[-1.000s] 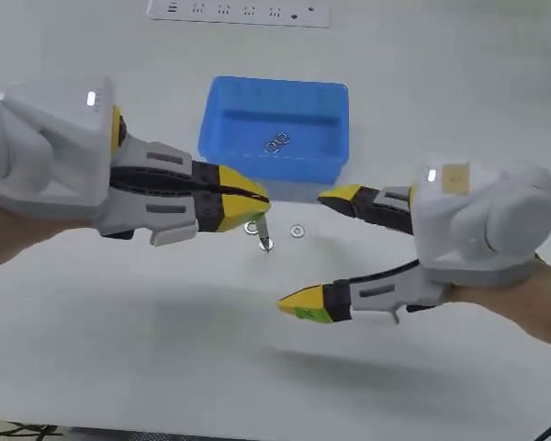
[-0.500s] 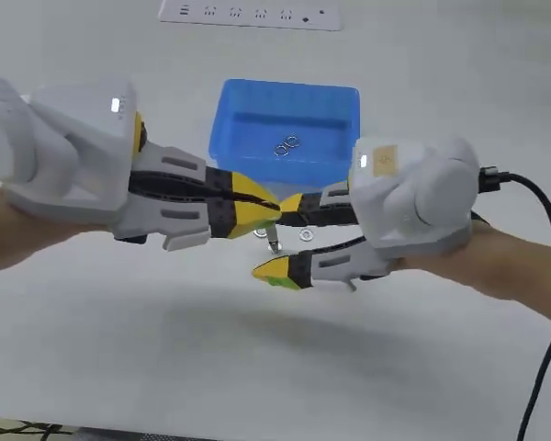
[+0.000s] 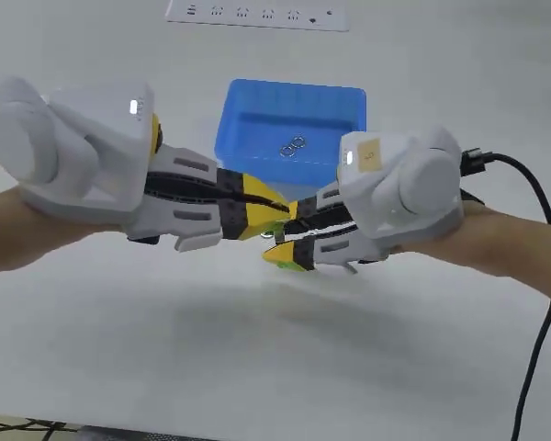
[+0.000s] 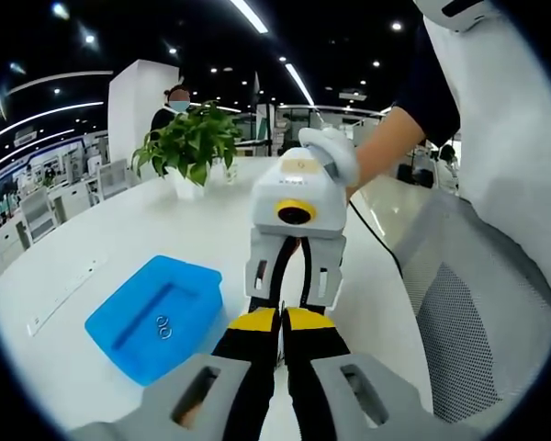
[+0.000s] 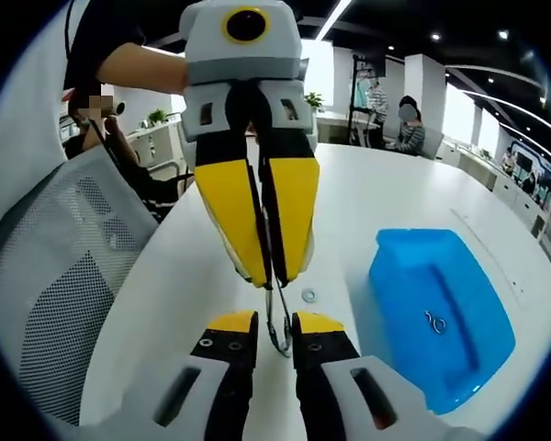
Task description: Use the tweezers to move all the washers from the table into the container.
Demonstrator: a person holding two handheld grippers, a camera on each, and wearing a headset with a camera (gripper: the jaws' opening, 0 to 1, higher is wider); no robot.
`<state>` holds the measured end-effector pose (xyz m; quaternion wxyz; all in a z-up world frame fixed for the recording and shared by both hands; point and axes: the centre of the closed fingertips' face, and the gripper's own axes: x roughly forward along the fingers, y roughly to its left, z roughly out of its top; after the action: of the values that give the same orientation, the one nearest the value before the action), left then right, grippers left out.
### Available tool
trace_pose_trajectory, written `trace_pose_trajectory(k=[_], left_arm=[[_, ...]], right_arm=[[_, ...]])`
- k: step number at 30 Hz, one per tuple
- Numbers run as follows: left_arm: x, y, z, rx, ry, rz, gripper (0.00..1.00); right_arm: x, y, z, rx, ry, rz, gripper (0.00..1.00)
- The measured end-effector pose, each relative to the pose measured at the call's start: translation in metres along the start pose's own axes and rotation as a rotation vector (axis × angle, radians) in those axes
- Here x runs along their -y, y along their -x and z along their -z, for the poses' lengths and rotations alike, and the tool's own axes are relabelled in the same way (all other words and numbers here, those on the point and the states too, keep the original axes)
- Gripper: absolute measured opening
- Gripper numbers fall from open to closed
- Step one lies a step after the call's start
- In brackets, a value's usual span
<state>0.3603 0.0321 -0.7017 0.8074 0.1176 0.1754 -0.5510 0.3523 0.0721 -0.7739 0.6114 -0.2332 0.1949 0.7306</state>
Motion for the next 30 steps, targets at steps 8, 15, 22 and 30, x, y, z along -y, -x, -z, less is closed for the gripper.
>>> trace_pose_trajectory(k=[8,15,22,30], left_arm=[[0.000,-0.003,0.000,-0.005,-0.004,0.008,0.05],[0.000,-0.005,-0.001,-0.022,-0.015,0.001,0.05],[0.000,-0.007,0.003,-0.064,-0.030,-0.003,0.07],[0.002,-0.003,0.010,-0.102,-0.050,-0.005,0.16]], right_arm=[[0.003,0.002,0.002,-0.006,0.032,0.000,0.11],[0.004,0.003,0.002,0.004,0.043,-0.007,0.09],[0.004,0.003,0.002,0.001,0.062,0.000,0.08],[0.002,0.004,-0.002,0.006,0.036,0.006,0.08]])
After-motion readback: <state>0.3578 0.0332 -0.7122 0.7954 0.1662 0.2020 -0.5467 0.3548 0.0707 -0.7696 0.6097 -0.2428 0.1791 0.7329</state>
